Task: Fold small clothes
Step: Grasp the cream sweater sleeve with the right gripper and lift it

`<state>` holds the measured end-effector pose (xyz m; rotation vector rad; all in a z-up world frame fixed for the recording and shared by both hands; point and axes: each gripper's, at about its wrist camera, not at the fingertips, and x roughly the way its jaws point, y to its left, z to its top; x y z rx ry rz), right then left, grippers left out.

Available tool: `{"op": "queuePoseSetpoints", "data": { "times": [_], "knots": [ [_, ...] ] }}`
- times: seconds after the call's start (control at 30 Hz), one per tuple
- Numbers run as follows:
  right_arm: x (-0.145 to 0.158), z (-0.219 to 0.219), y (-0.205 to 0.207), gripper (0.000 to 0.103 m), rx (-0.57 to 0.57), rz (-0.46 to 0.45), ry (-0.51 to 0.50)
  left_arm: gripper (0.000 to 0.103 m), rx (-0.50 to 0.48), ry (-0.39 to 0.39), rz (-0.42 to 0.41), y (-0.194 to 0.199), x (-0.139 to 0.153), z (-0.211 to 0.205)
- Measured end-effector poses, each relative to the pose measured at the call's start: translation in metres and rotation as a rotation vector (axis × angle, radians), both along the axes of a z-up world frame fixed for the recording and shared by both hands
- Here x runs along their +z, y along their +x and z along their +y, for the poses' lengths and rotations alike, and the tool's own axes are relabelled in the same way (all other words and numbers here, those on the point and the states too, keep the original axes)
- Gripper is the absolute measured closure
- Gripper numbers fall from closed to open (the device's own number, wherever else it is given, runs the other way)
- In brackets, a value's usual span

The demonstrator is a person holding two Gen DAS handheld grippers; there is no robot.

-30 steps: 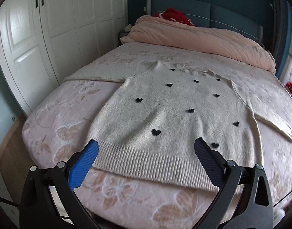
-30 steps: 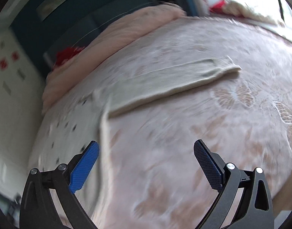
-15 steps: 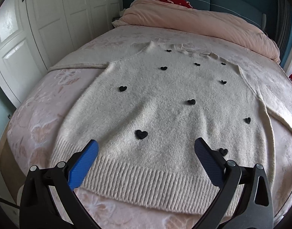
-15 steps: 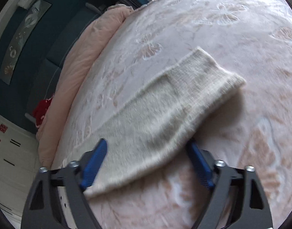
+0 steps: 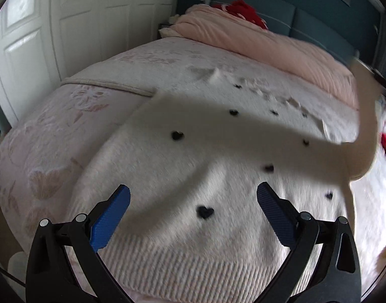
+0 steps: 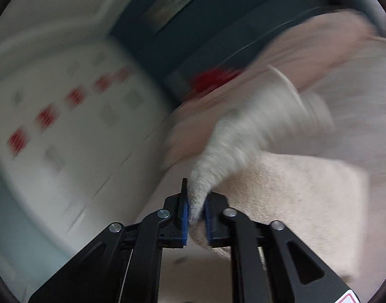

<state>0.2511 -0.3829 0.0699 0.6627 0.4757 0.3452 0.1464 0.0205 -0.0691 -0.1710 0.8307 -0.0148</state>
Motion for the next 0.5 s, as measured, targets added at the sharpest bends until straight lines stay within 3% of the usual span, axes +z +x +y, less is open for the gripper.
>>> {"op": "queuePoseSetpoints", "data": {
  "times": [0.07, 0.17, 0.3, 0.4, 0.5],
  "knots": [
    [-0.012, 0.066, 0.025, 0.071, 0.127, 0.040, -0.062, 0.005, 0.011, -0.035, 0.003, 0.008, 0.004, 0.009],
    [-0.040, 0.112, 0.032, 0.069, 0.131, 0.120, -0.223, 0.005, -0.003, -0.082, 0.012, 0.022, 0.009, 0.018],
    [-0.084, 0.069, -0.007, 0.054, -0.030, 0.282, -0.336, 0.005, -0.057, -0.148, 0.022, 0.064, 0.011, 0.024],
    [-0.110, 0.033, -0.045, 0.053, -0.163, 0.410, -0.471, 0.005, -0.069, -0.161, 0.032, 0.103, 0.004, 0.016],
    [-0.143, -0.002, -0.059, 0.046, -0.217, 0.506, -0.495, 0.005, -0.044, -0.193, 0.090, 0.146, -0.014, 0.003]
  ]
}}
